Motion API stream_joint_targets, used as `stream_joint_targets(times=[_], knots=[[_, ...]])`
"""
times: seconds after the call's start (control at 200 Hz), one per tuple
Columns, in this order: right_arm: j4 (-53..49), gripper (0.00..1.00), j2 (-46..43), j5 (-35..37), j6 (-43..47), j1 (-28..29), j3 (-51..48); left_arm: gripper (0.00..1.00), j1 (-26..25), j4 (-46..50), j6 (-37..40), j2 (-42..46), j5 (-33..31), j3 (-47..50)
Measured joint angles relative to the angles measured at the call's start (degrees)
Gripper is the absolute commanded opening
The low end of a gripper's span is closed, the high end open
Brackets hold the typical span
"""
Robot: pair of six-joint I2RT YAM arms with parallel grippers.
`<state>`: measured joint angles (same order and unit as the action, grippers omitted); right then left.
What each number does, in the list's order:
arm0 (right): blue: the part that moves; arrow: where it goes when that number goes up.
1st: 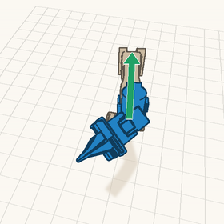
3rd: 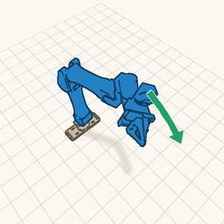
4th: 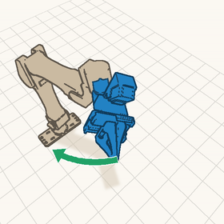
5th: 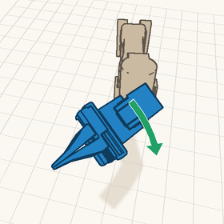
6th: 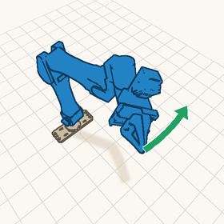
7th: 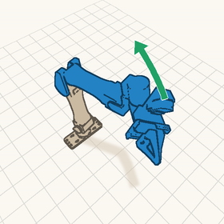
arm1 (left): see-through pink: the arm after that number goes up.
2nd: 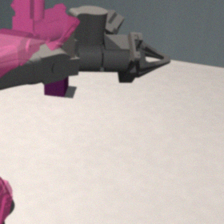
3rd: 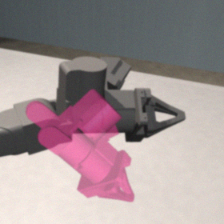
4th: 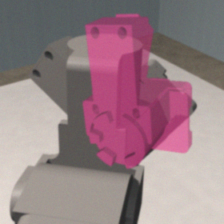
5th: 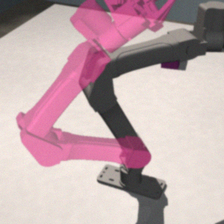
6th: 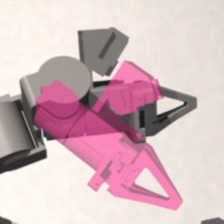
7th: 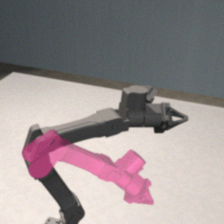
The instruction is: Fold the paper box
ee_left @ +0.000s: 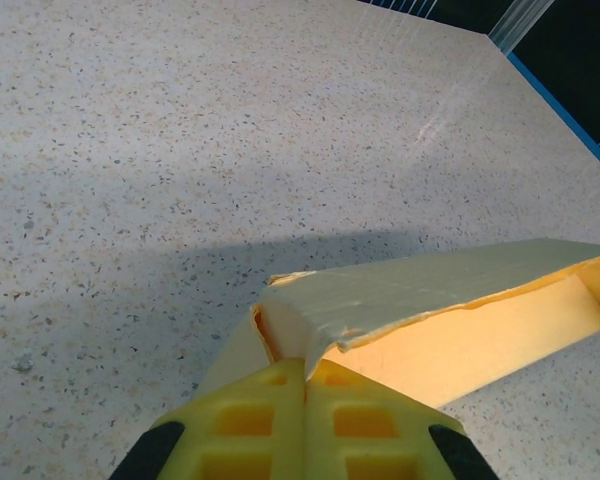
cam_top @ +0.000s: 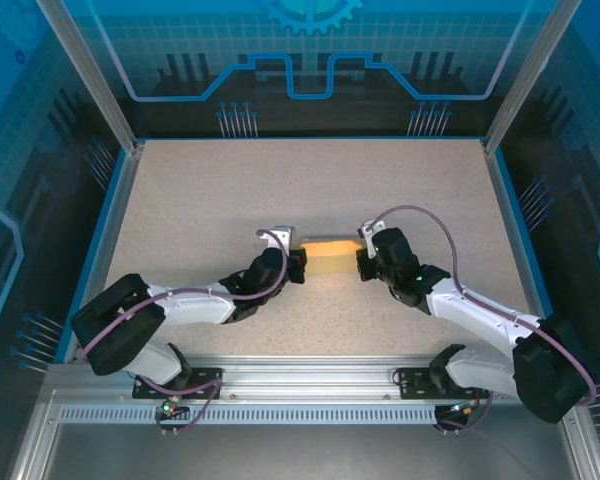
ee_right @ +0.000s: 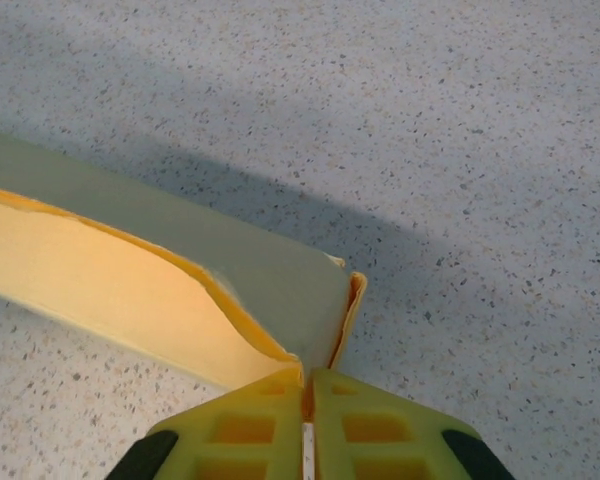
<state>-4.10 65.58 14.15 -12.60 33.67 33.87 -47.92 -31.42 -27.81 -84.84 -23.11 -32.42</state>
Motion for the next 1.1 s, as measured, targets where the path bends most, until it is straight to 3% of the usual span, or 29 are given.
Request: stream_joint_targets(times=[0.21,0.415,0.795,1.021,1.101], knots=[[-8.6,0.4,-2.9,-6.0,1.7,-2.6,4.3,0.0,-0.9,0.1,3.5,0.0,0.0,-0.2],[-13.6,0.53,-3.7,-11.9,2.8,-6.7,11.5,0.0,-1.1,0.3,4.9,-0.3,-0.1,-0.5],[-14.4,0.52,10.2,-21.9,1.9,-13.6,16.2,0.0,-1.9,1.1,5.9,-0.3,-0.5,-0.9],[-13.0,0.48,10.8,-24.9,0.6,-15.5,13.5,0.02,-2.1,1.1,6.8,-0.3,-0.8,-0.9],[-11.2,0.45,10.5,-26.4,0.0,-16.1,11.7,0.08,-2.2,1.1,7.1,-0.3,-0.9,-0.9]])
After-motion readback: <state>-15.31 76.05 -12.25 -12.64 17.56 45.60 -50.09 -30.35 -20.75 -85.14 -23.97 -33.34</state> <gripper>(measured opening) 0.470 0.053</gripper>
